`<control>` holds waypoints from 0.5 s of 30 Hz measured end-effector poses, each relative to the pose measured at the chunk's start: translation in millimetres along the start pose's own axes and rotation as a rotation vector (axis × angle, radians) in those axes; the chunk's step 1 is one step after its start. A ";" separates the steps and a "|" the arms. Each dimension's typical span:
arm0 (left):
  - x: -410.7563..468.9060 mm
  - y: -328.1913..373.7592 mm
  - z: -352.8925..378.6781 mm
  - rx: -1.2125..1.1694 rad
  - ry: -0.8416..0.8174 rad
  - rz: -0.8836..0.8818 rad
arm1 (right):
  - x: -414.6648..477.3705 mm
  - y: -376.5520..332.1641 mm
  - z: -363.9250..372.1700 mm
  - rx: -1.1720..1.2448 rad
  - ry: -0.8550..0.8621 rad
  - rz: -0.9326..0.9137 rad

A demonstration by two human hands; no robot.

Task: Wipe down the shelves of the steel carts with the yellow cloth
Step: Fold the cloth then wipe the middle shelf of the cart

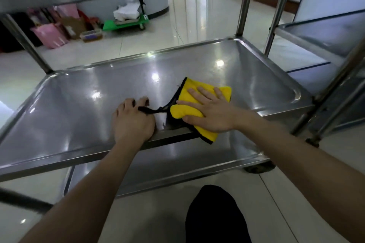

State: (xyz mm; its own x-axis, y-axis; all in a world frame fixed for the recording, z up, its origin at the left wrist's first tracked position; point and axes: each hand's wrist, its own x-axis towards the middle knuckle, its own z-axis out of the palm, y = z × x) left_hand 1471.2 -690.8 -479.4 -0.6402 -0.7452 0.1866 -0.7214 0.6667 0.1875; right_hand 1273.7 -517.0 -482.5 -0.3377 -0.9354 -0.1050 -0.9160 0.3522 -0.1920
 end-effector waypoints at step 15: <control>9.6 -118.7 -18.5 -0.016 0.081 -0.072 | 58.9 4.0 -7.8 0.004 -0.081 0.228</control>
State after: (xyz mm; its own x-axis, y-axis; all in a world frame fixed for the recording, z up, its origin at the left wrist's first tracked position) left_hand 1555.6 -776.8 -482.0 -0.5626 -0.7882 0.2493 -0.7603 0.6118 0.2184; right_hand 1248.4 -571.0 -481.8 -0.5171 -0.8262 -0.2235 -0.8173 0.5542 -0.1579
